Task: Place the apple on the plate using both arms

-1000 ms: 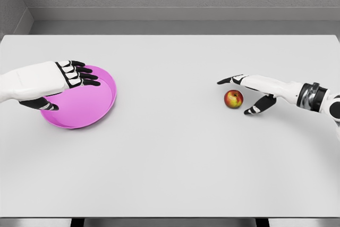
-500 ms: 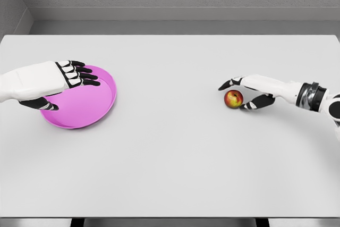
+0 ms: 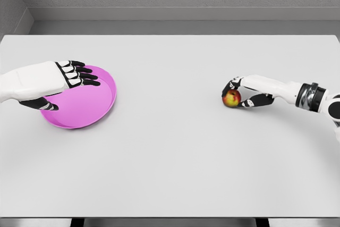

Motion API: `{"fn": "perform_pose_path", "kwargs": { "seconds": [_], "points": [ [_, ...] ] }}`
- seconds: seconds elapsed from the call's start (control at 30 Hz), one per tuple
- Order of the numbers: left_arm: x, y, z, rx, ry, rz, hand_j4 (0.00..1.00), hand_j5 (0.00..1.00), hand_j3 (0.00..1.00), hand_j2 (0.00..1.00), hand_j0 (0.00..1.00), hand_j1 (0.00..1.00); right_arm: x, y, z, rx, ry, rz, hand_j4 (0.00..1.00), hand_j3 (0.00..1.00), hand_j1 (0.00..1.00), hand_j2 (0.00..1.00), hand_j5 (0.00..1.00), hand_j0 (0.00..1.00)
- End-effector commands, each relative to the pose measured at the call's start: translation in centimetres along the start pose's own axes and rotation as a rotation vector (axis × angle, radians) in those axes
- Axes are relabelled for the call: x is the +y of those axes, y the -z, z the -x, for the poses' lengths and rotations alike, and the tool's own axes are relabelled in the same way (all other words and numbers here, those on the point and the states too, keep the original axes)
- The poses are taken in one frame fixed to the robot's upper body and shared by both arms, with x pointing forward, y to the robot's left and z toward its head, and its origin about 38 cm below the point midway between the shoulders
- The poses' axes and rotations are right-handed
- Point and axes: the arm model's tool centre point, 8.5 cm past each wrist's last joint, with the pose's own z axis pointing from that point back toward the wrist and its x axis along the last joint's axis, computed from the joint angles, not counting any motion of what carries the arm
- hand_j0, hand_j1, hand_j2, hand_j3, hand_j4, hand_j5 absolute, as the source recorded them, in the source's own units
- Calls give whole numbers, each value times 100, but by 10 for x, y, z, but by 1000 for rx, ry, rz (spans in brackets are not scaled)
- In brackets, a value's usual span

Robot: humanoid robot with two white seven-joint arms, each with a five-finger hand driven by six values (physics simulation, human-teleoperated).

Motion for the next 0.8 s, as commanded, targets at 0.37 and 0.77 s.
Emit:
{"fn": "perform_pose_path", "kwargs": {
  "seconds": [0.37, 0.77],
  "points": [
    [2, -1, 1, 2, -2, -5, 100, 100, 100, 100, 100, 100, 6, 48, -129, -404, -126, -59, 51, 51, 51, 51, 51, 51],
    [1, 0, 0, 1, -3, -4, 100, 100, 100, 100, 100, 100, -57, 30, -94, -321, -67, 139, 100, 100, 100, 100, 100, 100]
  ]
}}
